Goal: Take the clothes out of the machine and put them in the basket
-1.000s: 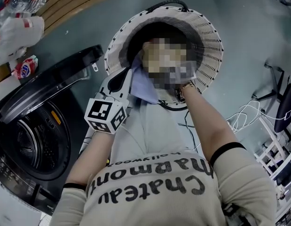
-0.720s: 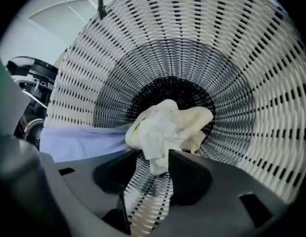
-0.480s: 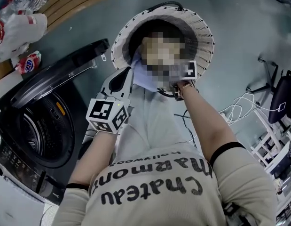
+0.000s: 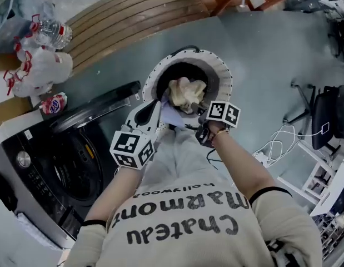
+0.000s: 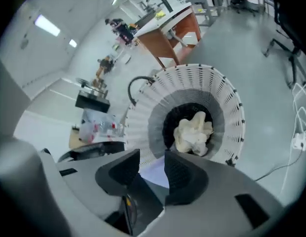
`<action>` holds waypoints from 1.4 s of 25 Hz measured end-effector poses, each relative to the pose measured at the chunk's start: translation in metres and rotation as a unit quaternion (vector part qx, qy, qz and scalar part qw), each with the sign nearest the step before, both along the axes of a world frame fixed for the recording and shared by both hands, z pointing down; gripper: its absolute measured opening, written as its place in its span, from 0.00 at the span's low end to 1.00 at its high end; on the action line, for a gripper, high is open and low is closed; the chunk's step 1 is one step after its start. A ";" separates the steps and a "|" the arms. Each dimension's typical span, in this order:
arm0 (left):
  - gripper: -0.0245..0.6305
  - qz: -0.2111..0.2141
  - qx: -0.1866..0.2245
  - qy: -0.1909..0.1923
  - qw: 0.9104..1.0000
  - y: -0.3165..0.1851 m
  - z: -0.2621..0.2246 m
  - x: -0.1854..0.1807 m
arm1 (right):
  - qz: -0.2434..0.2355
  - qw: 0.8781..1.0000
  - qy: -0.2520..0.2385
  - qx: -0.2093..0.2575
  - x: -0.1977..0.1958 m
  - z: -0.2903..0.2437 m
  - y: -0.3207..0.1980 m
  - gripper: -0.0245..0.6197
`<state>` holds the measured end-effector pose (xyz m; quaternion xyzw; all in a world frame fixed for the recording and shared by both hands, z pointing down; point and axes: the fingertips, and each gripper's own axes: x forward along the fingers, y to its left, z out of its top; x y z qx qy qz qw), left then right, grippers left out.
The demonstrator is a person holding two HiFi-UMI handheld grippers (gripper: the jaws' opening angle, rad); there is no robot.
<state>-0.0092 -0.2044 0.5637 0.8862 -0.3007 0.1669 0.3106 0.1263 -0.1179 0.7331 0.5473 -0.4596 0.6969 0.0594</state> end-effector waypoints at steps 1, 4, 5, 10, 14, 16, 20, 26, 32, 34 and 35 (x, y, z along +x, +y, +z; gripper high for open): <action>0.05 0.001 0.007 0.002 1.000 -0.002 -0.012 0.001 | 0.016 1.000 -0.010 0.016 -0.001 -0.018 -0.007 0.31; 0.05 -0.001 0.031 0.012 0.999 -0.018 -0.044 0.003 | 0.056 0.994 -0.029 0.084 0.001 -0.075 -0.045 0.25; 0.05 -0.003 0.036 0.015 0.999 -0.022 -0.053 0.003 | 0.066 0.992 -0.036 0.106 0.000 -0.094 -0.055 0.22; 0.05 -0.014 0.040 0.042 0.998 -0.020 -0.098 0.004 | 0.080 0.974 -0.041 0.208 0.008 -0.194 -0.079 0.14; 0.05 -0.025 0.046 0.052 0.997 -0.020 -0.121 0.008 | 0.118 0.944 -0.013 0.308 0.033 -0.275 -0.104 0.13; 0.05 -0.031 0.051 0.055 0.997 -0.020 -0.131 0.014 | 0.098 0.929 0.010 0.356 0.041 -0.315 -0.114 0.12; 0.05 -0.043 0.081 0.057 0.994 -0.020 -0.156 0.030 | 0.016 0.896 0.086 0.435 0.055 -0.377 -0.120 0.12; 0.05 -0.099 0.103 0.061 0.988 -0.012 -0.183 0.046 | -0.121 0.855 0.173 0.474 0.065 -0.407 -0.109 0.12; 0.05 -0.144 0.115 0.063 0.981 0.013 -0.198 0.069 | -0.174 0.840 0.171 0.484 0.088 -0.407 -0.093 0.12; 0.05 -0.160 0.115 0.065 0.978 0.021 -0.200 0.074 | -0.186 0.838 0.165 0.485 0.097 -0.405 -0.088 0.12; 0.05 -0.169 0.114 0.066 0.977 0.026 -0.200 0.075 | -0.191 0.838 0.164 0.485 0.101 -0.404 -0.085 0.12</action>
